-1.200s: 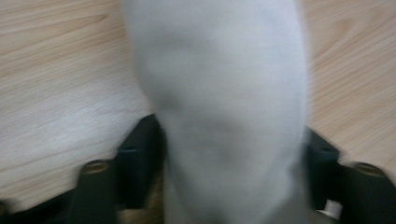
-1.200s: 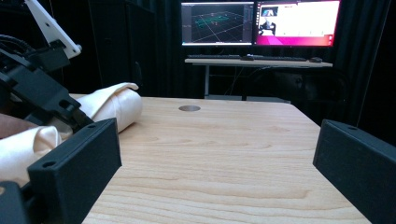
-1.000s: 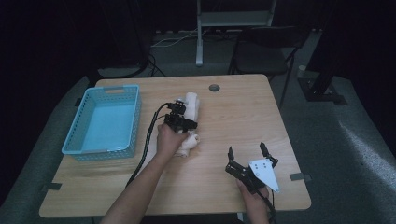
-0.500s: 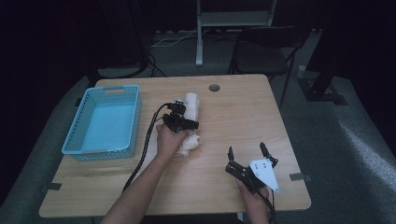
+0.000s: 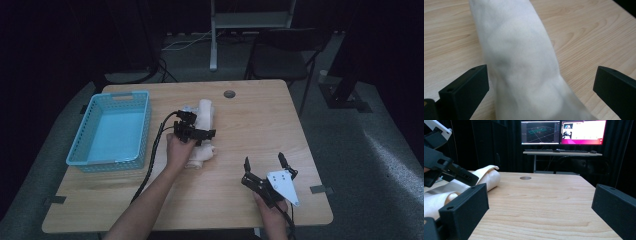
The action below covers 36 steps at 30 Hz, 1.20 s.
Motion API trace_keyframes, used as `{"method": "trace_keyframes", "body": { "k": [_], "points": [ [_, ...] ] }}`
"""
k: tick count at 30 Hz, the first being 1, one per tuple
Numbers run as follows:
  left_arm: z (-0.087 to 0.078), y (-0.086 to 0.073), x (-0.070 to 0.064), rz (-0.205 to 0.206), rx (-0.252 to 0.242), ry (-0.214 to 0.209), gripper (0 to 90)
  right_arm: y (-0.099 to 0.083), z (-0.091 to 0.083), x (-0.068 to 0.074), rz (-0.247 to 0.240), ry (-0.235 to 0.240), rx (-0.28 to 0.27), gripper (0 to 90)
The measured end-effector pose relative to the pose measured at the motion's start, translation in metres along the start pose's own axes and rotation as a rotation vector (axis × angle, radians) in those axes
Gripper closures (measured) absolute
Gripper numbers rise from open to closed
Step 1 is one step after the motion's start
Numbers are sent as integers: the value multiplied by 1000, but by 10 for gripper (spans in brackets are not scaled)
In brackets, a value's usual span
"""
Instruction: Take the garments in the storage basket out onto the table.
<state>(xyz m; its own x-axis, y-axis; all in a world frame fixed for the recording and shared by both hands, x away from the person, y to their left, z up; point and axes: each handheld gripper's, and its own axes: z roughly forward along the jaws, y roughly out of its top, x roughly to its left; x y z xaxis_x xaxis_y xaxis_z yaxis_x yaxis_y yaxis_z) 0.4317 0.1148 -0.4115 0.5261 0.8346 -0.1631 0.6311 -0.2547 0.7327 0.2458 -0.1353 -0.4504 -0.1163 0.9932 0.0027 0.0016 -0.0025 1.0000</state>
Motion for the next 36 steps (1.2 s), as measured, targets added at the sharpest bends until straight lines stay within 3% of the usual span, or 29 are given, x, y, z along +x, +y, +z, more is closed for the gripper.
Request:
{"method": "trace_keyframes", "body": {
  "k": [9, 12, 16, 19, 23, 27, 31, 36],
  "points": [
    [-10, -3, -9, 68, -46, 37, 0, 0, 0, 0, 1, 0, 1, 2],
    [-16, -3, -13, 68, -64, 58, 0, 0, 0, 0, 1, 0, 1, 2],
    [-27, -6, -11, 44, -110, 49, 0, 0, 0, 0, -2, 0, 1, 2],
    [-33, -11, -11, 68, -136, 86, 0, 0, 0, 0, -1, -1, 1, 2],
    [-37, -16, -6, 63, -143, 78, 0, 0, 0, 0, -1, -3, 1, 2],
    [-40, -19, -8, 95, -145, 103, 0, 0, 0, 0, 1, -5, 1, 2],
    [-49, -27, -10, 68, -215, 98, 0, 0, 0, 0, -1, -5, 1, 2],
    [-59, -38, -11, 66, -284, 104, 0, 0, 0, 0, 0, -5, 1, 2]
  ]
}}
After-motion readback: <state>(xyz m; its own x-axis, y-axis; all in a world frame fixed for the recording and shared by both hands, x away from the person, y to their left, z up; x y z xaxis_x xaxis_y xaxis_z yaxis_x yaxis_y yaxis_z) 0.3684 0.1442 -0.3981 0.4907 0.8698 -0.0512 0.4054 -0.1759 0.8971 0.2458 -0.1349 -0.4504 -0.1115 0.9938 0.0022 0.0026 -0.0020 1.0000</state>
